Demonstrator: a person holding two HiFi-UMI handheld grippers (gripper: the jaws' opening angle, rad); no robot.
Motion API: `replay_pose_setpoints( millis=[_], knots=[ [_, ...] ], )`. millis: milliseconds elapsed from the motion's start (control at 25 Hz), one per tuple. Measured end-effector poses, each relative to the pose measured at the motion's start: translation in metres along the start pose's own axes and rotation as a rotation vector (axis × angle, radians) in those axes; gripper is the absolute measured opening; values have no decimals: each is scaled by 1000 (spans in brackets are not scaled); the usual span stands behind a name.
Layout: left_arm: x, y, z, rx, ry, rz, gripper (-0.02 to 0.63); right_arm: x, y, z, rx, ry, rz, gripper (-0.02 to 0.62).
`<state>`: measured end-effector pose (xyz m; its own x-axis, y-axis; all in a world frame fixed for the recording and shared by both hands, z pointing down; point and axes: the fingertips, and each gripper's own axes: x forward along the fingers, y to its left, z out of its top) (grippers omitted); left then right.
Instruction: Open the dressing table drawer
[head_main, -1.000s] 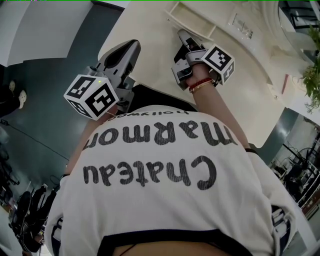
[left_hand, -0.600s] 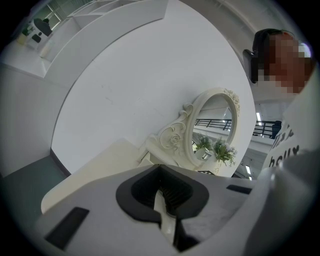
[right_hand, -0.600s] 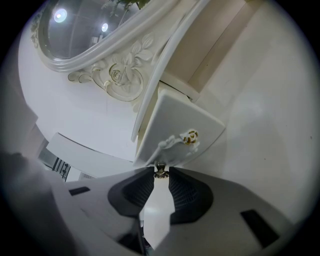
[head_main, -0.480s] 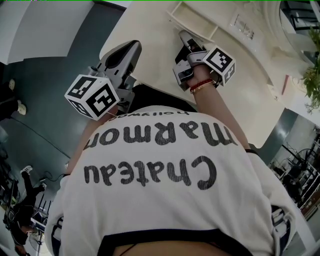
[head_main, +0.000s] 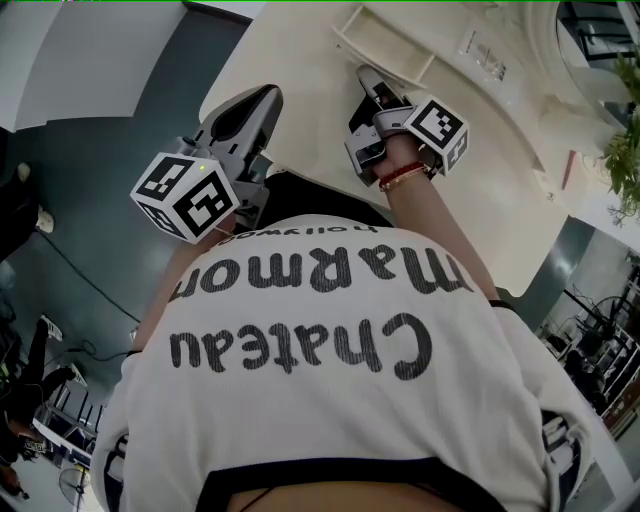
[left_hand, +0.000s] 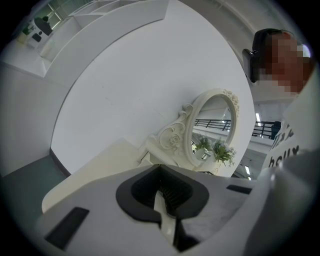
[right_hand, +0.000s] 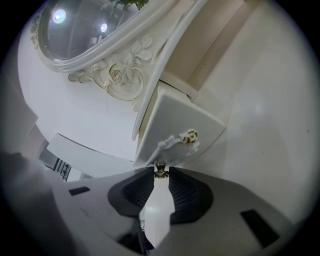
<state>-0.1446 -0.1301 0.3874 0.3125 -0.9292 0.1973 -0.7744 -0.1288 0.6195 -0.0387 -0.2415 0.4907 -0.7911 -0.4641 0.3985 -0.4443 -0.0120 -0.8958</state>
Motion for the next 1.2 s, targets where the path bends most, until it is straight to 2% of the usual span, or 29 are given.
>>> replay_pose_setpoints(
  millis=[1200],
  knots=[
    [1,-2,6,6,0,-3,23,-5,2,-7,17,30,15,103]
  ],
)
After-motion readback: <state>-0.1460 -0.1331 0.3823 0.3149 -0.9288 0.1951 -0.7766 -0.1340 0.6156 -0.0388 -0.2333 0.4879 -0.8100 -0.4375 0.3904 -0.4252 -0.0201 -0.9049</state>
